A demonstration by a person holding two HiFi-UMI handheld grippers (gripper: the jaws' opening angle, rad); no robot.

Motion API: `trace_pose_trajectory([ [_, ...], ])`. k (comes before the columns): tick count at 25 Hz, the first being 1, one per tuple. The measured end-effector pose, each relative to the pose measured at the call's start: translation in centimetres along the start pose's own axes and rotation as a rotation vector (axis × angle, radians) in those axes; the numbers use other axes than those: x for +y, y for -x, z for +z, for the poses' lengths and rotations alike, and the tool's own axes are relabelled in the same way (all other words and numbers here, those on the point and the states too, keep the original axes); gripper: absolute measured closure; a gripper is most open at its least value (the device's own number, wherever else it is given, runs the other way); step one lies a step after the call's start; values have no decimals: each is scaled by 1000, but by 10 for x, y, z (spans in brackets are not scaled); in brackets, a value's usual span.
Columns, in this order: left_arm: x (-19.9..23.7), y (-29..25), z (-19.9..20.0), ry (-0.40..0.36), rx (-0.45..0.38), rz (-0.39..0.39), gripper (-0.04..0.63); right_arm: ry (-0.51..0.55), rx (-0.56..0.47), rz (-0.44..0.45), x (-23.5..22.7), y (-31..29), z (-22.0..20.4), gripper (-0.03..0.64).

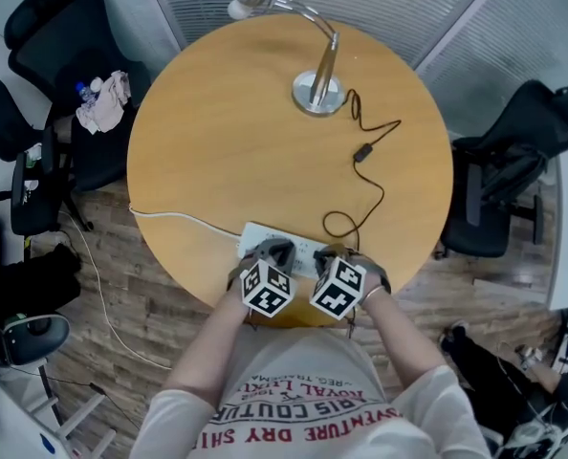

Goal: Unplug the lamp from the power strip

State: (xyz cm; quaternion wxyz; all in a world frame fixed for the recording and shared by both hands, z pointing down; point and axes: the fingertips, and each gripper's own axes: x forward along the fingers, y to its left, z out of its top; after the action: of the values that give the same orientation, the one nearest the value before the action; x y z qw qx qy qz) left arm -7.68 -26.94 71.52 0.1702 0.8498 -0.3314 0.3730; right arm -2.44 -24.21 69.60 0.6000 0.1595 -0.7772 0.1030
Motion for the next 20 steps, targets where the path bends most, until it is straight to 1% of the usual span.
trace_pose_trajectory([
  [2,1,0,-1,-5,-3,3,568,-15,-46,7,-7,25,14,546],
  [5,2,1,-2,14,3,-12,568,43,-59,-16,-21,55,27,546],
  [6,2,1,-2,15,4,-11,568,46,-63,-18,-23,60,28,546],
  [10,2,0,-1,6,5,-11,568,-4,-89,-22,-23,64,26,546],
  [12,3,-1,-2,25,22,-33,568,-32,-114,-20,-21,66,27,546],
  [16,4,1,-2,84,58,-63,568,-51,-148,-34,-21,75,29,546],
  [18,4,1,-2,95,63,-58,568,-68,-170,-48,-23,81,28,546],
  [20,4,2,-1,104,62,-34,568,-94,-207,-64,-26,88,29,546],
])
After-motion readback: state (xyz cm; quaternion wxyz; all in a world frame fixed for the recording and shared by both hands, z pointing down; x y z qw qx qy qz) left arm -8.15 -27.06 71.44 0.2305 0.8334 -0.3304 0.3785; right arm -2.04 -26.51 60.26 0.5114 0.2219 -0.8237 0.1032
